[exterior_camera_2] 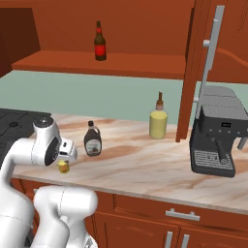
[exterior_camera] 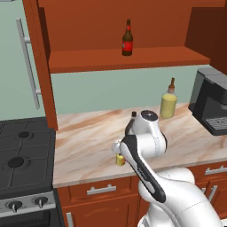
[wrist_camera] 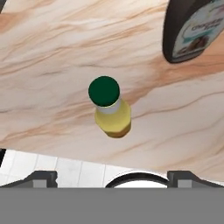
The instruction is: Pick the syrup bottle and mustard from the counter and place them in the cabinet.
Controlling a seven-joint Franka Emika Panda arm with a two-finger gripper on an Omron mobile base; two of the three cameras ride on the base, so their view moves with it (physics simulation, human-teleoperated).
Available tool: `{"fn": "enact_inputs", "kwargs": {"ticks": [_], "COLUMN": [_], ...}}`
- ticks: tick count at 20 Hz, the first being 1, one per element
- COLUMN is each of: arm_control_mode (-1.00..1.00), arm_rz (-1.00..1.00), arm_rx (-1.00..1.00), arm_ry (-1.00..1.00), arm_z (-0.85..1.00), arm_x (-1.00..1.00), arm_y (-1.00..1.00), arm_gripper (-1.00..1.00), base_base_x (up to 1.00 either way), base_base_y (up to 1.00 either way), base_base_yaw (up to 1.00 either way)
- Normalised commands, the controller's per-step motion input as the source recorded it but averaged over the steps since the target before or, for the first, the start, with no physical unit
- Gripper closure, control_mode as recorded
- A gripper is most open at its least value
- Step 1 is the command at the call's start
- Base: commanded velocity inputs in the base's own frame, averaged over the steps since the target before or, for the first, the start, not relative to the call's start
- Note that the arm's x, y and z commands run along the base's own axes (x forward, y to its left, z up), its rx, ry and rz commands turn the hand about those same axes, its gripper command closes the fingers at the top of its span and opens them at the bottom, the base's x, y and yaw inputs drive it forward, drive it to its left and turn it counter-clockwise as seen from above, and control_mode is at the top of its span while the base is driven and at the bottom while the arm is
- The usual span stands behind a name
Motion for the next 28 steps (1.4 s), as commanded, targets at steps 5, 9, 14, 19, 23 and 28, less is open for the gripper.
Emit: {"fn": "enact_inputs", "kwargs": {"ticks": [5, 9, 14, 19, 23, 28], "arm_control_mode": [-1.00, -1.00, -1.00, -1.00, -1.00, -1.00], "arm_rz": [0.00, 0.00, 0.00, 0.00, 0.00, 0.00], "arm_rx": [-0.04, -0.04, -0.03, -0.02, -0.01, 0.00], "arm_ry": [0.00, -0.01, -0.02, -0.02, -0.01, -0.01], "arm_z": [-0.16, -0.14, -0.10, -0.08, -0.10, -0.11], "arm_x": [0.13, 0.14, 0.15, 0.22, 0.21, 0.23], "arm_y": [0.13, 0.01, 0.00, 0.00, 0.00, 0.02], "arm_gripper": [-1.00, -1.00, -1.00, -1.00, -1.00, -1.00], "base_base_x": [0.00, 0.00, 0.00, 0.00, 0.00, 0.00], "base_base_y": [0.00, 0.00, 0.00, 0.00, 0.00, 0.00], "base_base_yaw": [0.00, 0.00, 0.00, 0.00, 0.00, 0.00]}}
